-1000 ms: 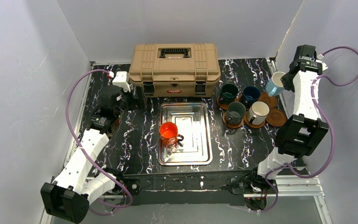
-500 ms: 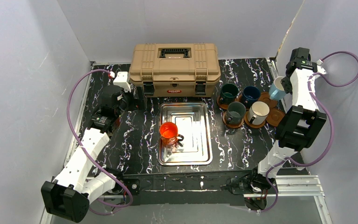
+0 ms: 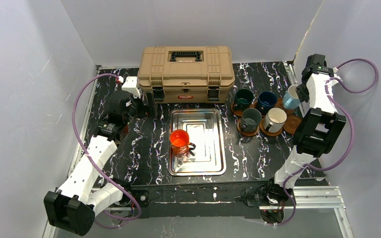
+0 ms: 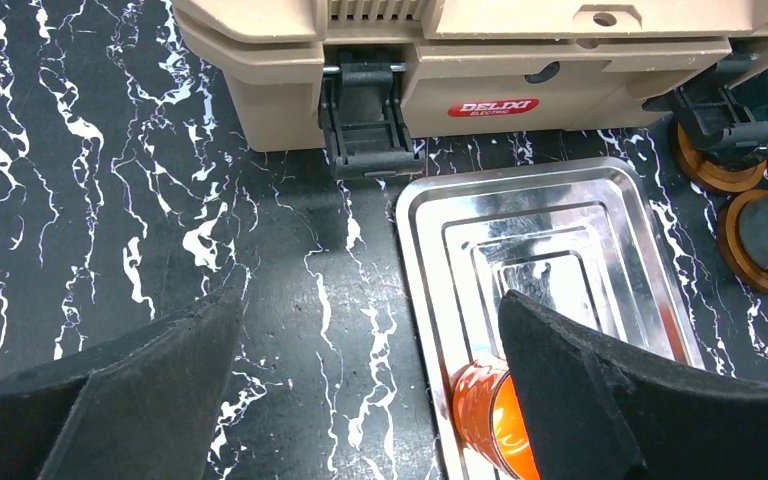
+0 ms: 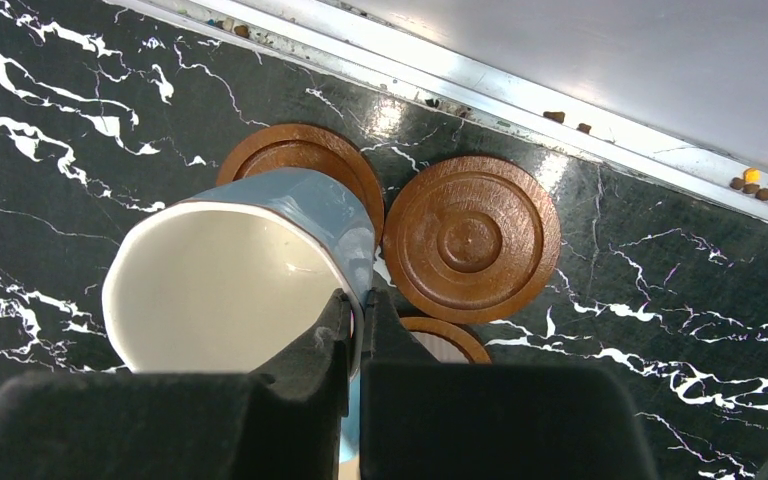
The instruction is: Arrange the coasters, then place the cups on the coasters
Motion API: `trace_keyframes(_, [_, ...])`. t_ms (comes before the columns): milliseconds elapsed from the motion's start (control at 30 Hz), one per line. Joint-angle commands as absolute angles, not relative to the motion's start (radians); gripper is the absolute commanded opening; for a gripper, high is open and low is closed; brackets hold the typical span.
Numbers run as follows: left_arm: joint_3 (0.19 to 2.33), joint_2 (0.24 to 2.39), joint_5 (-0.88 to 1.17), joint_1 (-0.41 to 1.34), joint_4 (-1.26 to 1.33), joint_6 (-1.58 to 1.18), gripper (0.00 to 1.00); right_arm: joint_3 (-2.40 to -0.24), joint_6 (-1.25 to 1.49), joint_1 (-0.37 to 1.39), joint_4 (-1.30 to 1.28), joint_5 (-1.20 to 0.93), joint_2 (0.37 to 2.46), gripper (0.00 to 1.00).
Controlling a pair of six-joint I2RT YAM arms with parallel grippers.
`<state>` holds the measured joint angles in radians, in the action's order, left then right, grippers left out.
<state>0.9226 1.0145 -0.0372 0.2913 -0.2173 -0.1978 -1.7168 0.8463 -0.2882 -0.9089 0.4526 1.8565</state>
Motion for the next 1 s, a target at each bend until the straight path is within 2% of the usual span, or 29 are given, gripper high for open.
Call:
trace_keyframes(0, [0.955, 1.016, -0.04, 0.298, -0.229, -0.186, 0.98, -1.713, 0.879, -0.299, -0.85, 0.449, 1.857, 0.01])
trace_keyframes(967, [0.959, 1.028, -0.035, 0.305, -0.235, -0.183, 0.98, -1.683, 0.899, -0.27, -0.83, 0.492, 1.906, 0.01])
